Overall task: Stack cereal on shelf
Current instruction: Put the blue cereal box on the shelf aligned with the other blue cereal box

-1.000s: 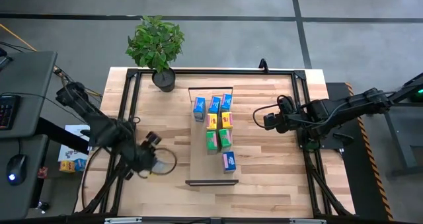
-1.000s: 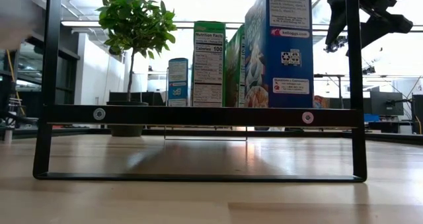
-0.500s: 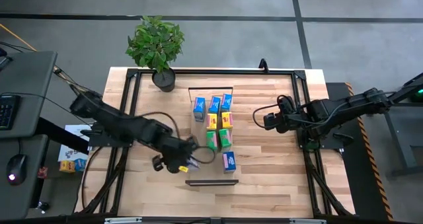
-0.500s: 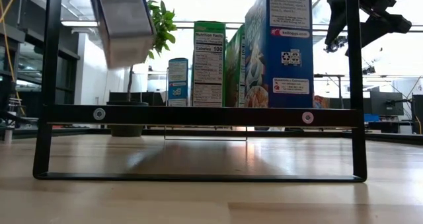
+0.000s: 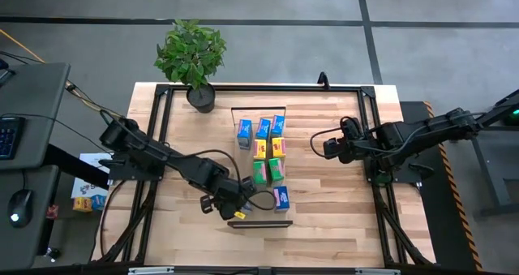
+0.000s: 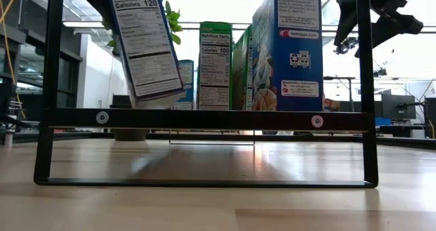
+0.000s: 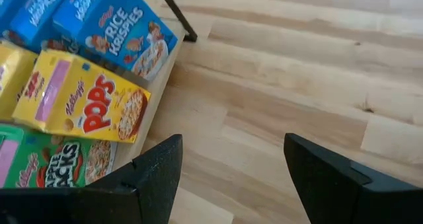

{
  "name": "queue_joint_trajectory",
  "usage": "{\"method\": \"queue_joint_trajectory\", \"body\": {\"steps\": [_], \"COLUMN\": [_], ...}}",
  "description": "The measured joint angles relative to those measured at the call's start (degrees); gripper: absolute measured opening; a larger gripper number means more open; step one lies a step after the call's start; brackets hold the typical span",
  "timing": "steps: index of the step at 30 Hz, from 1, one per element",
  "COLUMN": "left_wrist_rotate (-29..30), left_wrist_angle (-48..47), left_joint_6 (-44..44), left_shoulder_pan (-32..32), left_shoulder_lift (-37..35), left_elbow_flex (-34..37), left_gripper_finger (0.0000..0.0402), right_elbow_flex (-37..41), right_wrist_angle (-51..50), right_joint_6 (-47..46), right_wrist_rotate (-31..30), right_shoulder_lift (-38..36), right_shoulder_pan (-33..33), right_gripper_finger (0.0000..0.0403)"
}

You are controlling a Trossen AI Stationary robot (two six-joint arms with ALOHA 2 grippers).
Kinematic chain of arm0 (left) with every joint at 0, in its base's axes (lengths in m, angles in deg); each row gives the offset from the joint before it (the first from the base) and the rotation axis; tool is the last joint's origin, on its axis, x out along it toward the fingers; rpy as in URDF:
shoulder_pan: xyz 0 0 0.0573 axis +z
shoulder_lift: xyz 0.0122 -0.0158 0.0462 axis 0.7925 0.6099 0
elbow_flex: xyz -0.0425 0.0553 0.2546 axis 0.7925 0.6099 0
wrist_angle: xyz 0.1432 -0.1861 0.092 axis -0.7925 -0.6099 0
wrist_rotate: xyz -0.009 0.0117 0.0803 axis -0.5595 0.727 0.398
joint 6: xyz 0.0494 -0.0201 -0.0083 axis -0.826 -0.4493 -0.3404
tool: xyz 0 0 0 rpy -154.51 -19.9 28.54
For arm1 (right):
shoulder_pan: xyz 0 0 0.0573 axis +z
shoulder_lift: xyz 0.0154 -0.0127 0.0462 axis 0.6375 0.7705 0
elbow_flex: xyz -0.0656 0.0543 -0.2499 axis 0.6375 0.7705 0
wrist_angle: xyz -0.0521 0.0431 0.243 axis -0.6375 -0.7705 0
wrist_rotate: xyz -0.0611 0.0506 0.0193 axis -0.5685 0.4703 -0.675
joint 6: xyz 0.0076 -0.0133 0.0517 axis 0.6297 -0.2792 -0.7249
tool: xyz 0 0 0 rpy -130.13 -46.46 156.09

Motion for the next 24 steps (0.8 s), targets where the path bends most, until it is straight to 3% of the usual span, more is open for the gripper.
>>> {"method": "queue_joint_trajectory", "body": {"steps": [17, 24], "left_wrist_rotate": [2.01, 4.95], "left_wrist_angle": [3.37, -0.77], "left_joint_6": [-0.5, 0.16], "left_shoulder_pan": [-0.34, -0.57], "left_shoulder_lift": [-0.1, -0.34], "left_elbow_flex": [-0.05, -5.54], "left_gripper_finger": [0.0237, 0.0244], "right_elbow_flex": [0.0, 0.0], "right_wrist_angle": [0.0, 0.01], "right_joint_6": [0.0, -0.01], "right_wrist_rotate": [-1.12, -1.15], "right_shoulder_lift": [0.0, 0.04], "right_shoulder_pan": [-0.32, -0.58], "right_gripper_finger": [0.0256, 0.0256]}}
